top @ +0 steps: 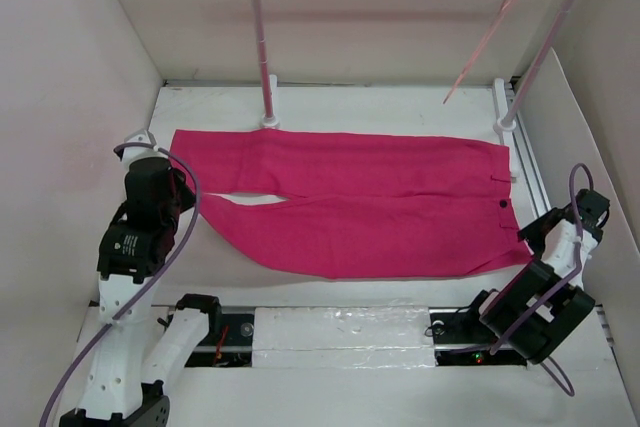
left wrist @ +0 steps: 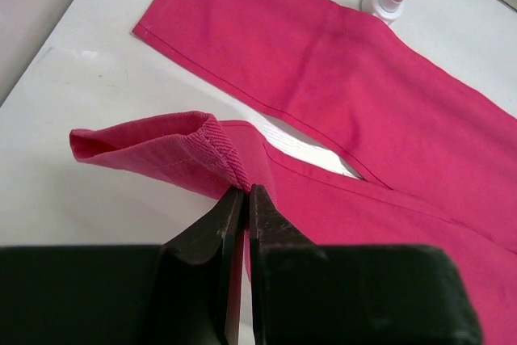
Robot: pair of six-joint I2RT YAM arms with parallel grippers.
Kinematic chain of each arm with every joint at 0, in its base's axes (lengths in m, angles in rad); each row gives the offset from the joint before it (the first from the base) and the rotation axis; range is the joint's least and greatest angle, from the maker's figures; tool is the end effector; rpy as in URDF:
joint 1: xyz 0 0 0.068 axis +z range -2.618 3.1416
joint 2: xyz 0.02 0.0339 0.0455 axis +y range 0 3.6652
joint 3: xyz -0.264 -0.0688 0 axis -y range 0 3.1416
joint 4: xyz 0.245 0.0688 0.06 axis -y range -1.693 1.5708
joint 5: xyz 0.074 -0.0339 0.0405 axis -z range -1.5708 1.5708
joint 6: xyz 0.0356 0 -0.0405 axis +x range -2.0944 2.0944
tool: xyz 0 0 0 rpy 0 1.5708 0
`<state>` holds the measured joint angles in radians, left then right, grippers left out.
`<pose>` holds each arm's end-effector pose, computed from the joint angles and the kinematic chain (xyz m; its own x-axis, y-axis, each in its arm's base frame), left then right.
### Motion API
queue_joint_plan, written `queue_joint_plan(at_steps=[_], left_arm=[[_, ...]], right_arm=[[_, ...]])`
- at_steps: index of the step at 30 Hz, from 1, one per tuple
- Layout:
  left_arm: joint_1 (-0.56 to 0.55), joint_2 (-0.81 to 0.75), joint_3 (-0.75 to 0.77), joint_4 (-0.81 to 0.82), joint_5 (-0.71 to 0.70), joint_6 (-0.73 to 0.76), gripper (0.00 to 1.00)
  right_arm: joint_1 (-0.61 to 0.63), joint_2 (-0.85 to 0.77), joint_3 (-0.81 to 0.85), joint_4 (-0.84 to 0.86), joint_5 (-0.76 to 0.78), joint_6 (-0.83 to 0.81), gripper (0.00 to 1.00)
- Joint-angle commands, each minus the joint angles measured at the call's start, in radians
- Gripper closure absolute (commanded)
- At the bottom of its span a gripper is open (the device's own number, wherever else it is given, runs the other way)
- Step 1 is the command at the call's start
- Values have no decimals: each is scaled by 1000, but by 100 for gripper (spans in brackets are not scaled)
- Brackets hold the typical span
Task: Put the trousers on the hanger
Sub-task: Fold the trousers
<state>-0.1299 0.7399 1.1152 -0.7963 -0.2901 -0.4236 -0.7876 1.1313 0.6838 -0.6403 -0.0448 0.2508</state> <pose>0.1299 -0.0067 0.3929 -0.3140 -0.3562 -0.8801 -0.2894 0.9188 -0.2686 0.1460 -0.1444 0.2035 -0.4332 0.7865 -0.4401 0.8267 0.5413 0.1537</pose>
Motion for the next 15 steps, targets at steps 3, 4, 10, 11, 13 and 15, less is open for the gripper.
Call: queue_joint_plan(at_steps=[3, 4, 10, 11, 13, 15], left_arm=[[-5, 13, 67, 37, 6, 0, 100], [-5, 13, 70, 39, 6, 0, 100], [-5, 15, 57, 49, 28, -6, 100], [-5, 13, 51, 52, 31, -7, 100], [-5, 13, 43, 66, 34, -9, 100], [-5, 12, 26, 77, 29, -9, 100]], right_arm=[[-48, 15, -24, -4, 74, -25, 47], [-48, 21, -30, 4, 68, -30, 47], [-59, 41, -36, 5, 66, -13, 49], [-59, 42, -41, 4, 62, -7, 49], [-59, 47, -56, 11, 53, 7, 51], [-59, 53, -73, 34, 52, 22, 53]])
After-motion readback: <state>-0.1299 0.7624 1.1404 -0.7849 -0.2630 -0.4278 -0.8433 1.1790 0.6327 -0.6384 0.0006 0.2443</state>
